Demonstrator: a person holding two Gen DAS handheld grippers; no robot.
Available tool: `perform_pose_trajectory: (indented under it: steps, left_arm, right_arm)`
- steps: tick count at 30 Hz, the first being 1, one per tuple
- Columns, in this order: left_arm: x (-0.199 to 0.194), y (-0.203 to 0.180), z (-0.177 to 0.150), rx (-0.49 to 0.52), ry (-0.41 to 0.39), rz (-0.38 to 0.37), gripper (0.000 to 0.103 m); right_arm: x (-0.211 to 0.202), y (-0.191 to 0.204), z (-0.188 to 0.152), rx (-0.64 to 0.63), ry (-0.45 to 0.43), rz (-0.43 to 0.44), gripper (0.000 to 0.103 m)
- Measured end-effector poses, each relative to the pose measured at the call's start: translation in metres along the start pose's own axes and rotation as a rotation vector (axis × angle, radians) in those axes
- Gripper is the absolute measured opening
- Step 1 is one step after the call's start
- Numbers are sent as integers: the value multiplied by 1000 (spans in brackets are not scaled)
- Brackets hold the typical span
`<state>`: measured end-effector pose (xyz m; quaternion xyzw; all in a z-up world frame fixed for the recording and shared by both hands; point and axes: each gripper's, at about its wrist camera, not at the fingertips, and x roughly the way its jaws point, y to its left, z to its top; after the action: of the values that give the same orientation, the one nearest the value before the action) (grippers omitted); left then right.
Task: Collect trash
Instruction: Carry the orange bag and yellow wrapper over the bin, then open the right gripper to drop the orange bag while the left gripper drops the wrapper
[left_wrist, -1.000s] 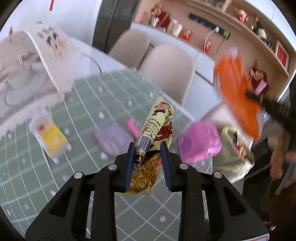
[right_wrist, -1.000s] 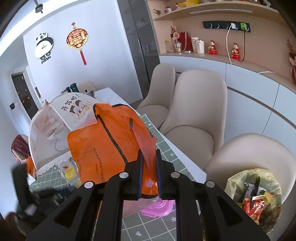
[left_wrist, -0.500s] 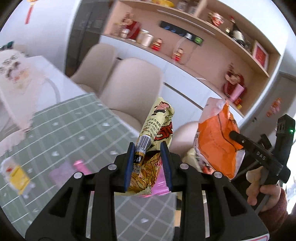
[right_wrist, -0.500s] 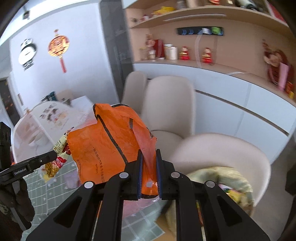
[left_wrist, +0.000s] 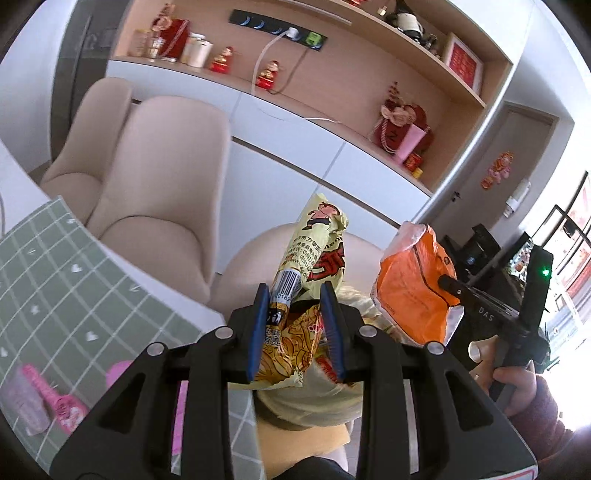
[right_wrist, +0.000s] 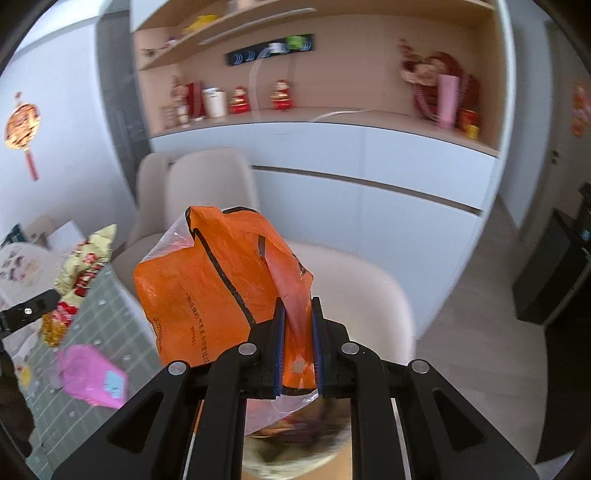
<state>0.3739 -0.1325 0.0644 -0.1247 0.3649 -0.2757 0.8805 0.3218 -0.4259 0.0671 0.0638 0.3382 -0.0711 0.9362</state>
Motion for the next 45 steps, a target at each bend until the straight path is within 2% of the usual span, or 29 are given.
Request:
perform_pose_trajectory:
  steps: [6,11,16,20,25,30,32,34,35,45]
  left_arm:
    - [16,-9,0,-1,17,-31,27]
    - [30,-15,-5,11,62,-41,27]
    - [38,-17,-8,14,83,-33,27]
    - [40,-17,-12,19,99,-30,27]
    - [46,-20,-17,20,121,-40,27]
    - [49,-27,-19,26,129,-57,27]
    - [51,-29,-19,26,134,-62,27]
    - [54,-30,-22,24,141,-66,27]
    - [56,-31,-22,24,145,-66,27]
    - [97,-41,-37,40,240,-82,30]
  right_arm:
    - [25,-23,-15,32,60,-28,14]
    - [66,-6,-38,3,157,16,14]
    - [103,30,-65,-124,272,40,14]
    - [108,44,-77,-208,301,33,14]
    - [105,34,-76,-166,322,44,14]
    - [104,28,-69,-115,323,73,16]
    - [98,21,-67,-78,301,129,21]
    - [89,16,-65,-49,261,163,37]
    - [85,14,-64,-45,248,166,38]
    - [44,-11,-55,11,90,99,39]
